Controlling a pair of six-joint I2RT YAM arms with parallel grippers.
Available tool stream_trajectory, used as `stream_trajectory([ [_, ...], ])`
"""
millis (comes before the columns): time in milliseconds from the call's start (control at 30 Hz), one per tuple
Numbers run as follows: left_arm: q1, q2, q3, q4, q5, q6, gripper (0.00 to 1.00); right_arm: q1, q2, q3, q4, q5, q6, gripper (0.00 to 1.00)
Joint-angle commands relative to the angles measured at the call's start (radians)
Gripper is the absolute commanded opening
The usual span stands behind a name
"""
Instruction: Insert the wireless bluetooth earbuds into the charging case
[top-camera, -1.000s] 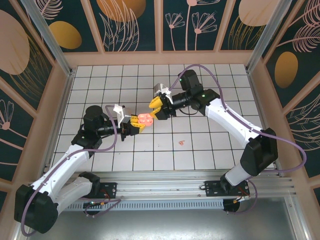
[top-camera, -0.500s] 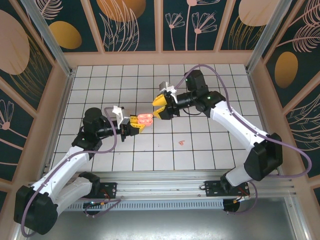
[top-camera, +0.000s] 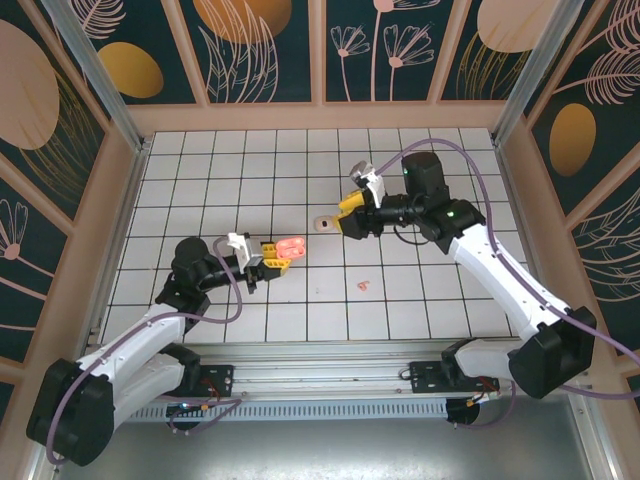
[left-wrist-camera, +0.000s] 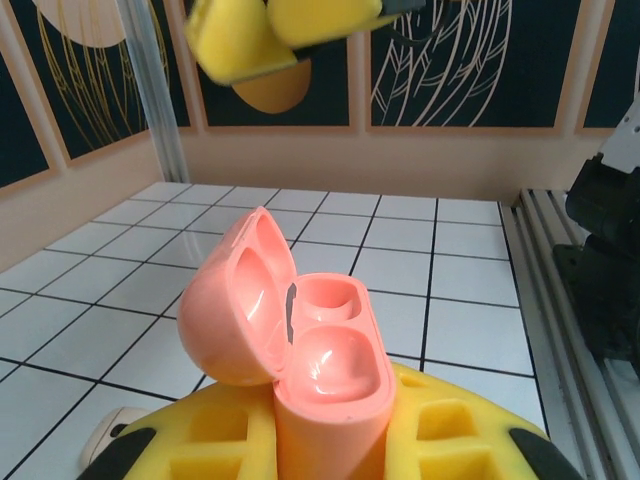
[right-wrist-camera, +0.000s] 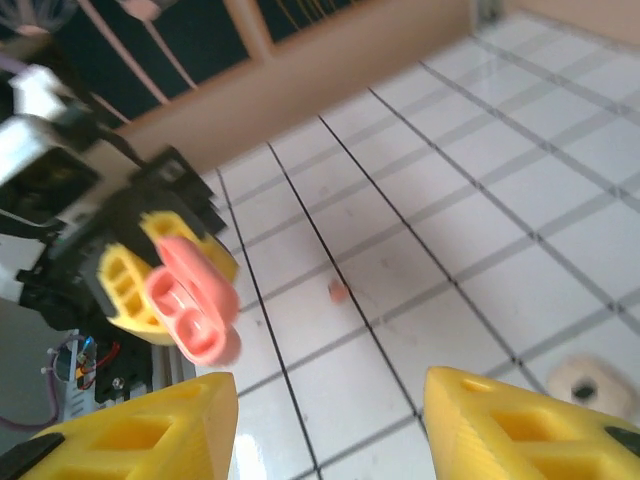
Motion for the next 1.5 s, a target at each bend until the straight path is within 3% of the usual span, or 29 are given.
stream_trajectory([
  [0, -0.004, 0.018, -0.003, 0.098, -0.001, 0.035, 0.11, -0.003, -0.002, -0.054, -0.185, 0.157, 0.077, 0.52],
  [100, -0.005, 0.010, 0.007, 0.100, 0.006, 0.028, 0.10, -0.007, 0.004, -0.113, -0.191, 0.244, 0.157, 0.51],
  [333, -0.005, -0.010, 0.010, 0.076, -0.005, 0.024, 0.11, -0.012, 0.117, -0.235, -0.042, 0.215, 0.280, 0.50],
  [733, -0.005, -0.014, 0.018, 0.063, -0.023, 0.023, 0.11, -0.009, 0.339, -0.198, -0.046, 0.234, 0.281, 0.47],
  [900, -0.005, -0.009, 0.020, 0.061, -0.027, 0.024, 0.11, -0.010, 0.354, -0.210, -0.086, 0.258, 0.281, 0.43],
  [1467, -0.005, -0.009, 0.020, 0.051, -0.033, 0.024, 0.11, 0.006, 0.392, -0.242, -0.138, 0.266, 0.293, 0.46],
])
